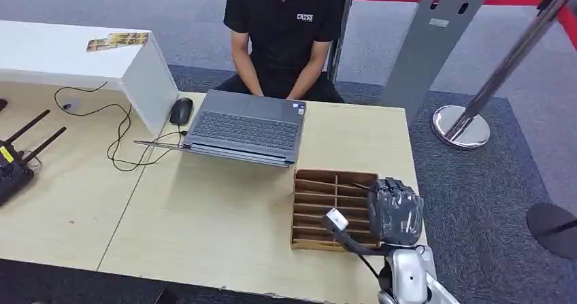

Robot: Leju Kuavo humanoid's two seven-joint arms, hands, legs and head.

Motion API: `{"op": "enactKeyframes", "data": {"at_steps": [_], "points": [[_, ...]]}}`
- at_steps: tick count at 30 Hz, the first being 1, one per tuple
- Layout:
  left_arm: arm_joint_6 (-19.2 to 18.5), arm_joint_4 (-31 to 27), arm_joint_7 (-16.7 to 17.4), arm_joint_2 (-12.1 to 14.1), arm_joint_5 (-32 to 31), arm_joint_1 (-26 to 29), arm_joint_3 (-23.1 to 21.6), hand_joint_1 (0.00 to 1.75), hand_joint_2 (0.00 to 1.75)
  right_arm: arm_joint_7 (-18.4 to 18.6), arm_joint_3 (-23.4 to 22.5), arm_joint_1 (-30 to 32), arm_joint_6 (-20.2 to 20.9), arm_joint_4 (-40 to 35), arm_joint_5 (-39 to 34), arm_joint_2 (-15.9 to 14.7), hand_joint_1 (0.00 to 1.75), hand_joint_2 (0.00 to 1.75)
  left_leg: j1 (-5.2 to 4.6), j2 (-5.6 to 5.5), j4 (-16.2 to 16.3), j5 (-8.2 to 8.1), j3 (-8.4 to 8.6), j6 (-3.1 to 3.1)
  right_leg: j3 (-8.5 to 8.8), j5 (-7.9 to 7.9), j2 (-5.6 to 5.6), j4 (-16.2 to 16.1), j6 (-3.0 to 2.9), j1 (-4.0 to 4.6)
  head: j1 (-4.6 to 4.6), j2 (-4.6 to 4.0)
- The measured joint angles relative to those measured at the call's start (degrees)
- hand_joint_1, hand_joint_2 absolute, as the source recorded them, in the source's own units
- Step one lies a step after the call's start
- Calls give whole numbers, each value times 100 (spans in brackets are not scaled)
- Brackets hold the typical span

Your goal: Pass the card to the sensor for recognition and then transmit it.

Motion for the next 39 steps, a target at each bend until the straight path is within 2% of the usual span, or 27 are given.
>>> {"op": "enactKeyframes", "data": {"at_steps": [1,3,5,6,31,32,33,39], "points": [[0,0,2,0,-9,0,0,0,175,0,13,2,0,-22,4,-20,140,175,0,0,0,0,0,0,0,0,0,0,0,0,0,0],[0,0,11,0,-31,1,4,0,175,0,28,0,0,-44,22,-48,155,175,0,0,0,0,-1,0,-1,0,0,0,0,0,0,0],[0,0,11,0,-50,0,7,0,175,0,46,1,0,-57,37,-74,162,175,0,0,0,0,-1,0,-1,0,0,0,0,0,0,0],[0,0,11,0,-57,0,7,0,175,0,55,1,0,-57,41,-81,175,175,0,0,0,0,-1,0,-2,0,0,0,0,0,0,0],[0,0,9,0,-155,2,52,0,175,0,131,47,55,-457,330,-291,175,175,0,0,0,0,-2,0,-3,0,0,0,0,0,0,0],[0,0,9,0,-155,2,52,0,175,0,131,48,52,-459,330,-291,166,175,0,0,0,0,-2,0,-4,0,0,0,0,0,0,0],[0,2,9,0,-155,2,52,0,175,0,133,48,48,-461,330,-293,0,175,0,0,0,0,-3,0,-4,0,0,0,0,0,0,0],[0,2,-4,0,-160,2,55,0,175,0,142,51,-11,-459,378,-293,0,175,0,0,0,0,-4,0,-5,0,0,0,0,0,0,0]]}}
